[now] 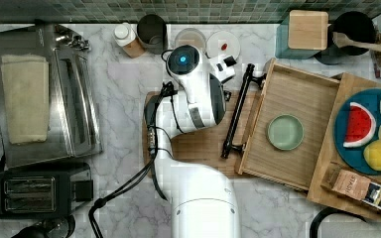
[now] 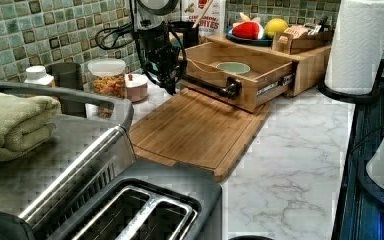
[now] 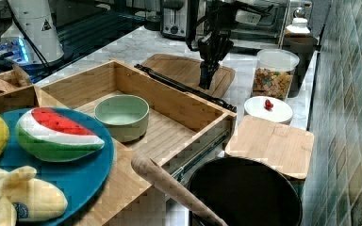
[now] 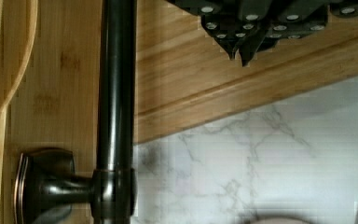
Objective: Close the drawer.
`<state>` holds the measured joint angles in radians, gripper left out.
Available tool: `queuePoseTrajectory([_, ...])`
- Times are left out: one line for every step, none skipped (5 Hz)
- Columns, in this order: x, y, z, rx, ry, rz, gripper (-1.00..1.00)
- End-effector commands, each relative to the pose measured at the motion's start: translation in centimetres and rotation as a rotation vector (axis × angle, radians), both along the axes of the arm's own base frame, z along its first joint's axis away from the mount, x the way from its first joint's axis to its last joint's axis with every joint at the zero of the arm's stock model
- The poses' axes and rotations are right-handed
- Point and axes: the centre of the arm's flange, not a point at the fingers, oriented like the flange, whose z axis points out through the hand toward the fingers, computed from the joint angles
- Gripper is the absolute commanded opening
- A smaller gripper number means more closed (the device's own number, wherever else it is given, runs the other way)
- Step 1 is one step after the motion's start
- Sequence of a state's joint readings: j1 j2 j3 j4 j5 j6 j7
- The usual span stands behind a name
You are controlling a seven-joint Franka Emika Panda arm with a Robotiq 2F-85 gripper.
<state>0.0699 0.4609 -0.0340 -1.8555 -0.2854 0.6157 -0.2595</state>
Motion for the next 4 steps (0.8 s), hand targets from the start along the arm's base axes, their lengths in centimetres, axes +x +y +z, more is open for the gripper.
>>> queuePoseTrajectory([-1.3,-3.5,5.2,0.033,-0.089,-0.019,-1.0])
queuePoseTrajectory([-2.7,-5.9,4.9,0.039,-0.091,-0.002,-1.0])
queuePoseTrajectory([-4.1,-8.9,4.8,0.059,-0.086,-0.001,-1.0])
queuePoseTrajectory([-6.0,-12.1,4.3,0.073,-0.117,0.027,-1.0])
